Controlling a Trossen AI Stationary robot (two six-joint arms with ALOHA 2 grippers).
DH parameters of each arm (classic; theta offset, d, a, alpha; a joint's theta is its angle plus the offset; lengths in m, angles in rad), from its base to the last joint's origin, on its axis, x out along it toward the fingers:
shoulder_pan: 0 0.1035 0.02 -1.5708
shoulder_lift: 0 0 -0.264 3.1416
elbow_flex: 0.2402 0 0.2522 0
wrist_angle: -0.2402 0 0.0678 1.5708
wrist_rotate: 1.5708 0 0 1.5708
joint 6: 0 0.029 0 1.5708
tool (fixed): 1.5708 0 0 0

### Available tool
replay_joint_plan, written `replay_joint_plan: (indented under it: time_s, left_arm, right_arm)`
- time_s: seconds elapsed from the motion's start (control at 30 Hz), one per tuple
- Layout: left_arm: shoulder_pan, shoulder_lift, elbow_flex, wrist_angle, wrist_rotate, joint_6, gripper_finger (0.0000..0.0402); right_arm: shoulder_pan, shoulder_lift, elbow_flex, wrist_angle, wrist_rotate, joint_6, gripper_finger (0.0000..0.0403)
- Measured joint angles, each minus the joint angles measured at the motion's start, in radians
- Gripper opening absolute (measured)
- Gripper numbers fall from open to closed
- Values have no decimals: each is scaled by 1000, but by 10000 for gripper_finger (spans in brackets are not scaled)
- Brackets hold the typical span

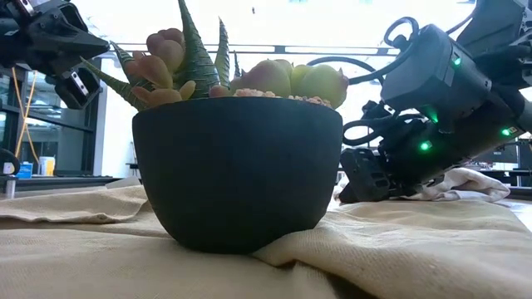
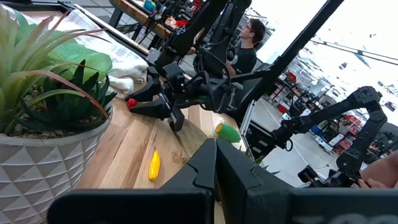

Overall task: Pick and placing Produce into tupperware
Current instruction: Put the red cherry into the transparent bin

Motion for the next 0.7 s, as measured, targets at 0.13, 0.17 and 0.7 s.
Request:
replay_joint_plan:
  time_s: [0.13, 0.17, 0.7]
  left_arm:
    - [0, 0, 0, 0, 0, 0, 1]
    - [0, 0, 0, 0, 0, 0, 1]
    - [0, 0, 0, 0, 0, 0, 1]
  right_arm:
    - [0, 0, 0, 0, -3, 0, 127]
    - [0, 0, 0, 0, -3, 0, 124]
    - [2, 0, -2, -6, 12, 0, 83]
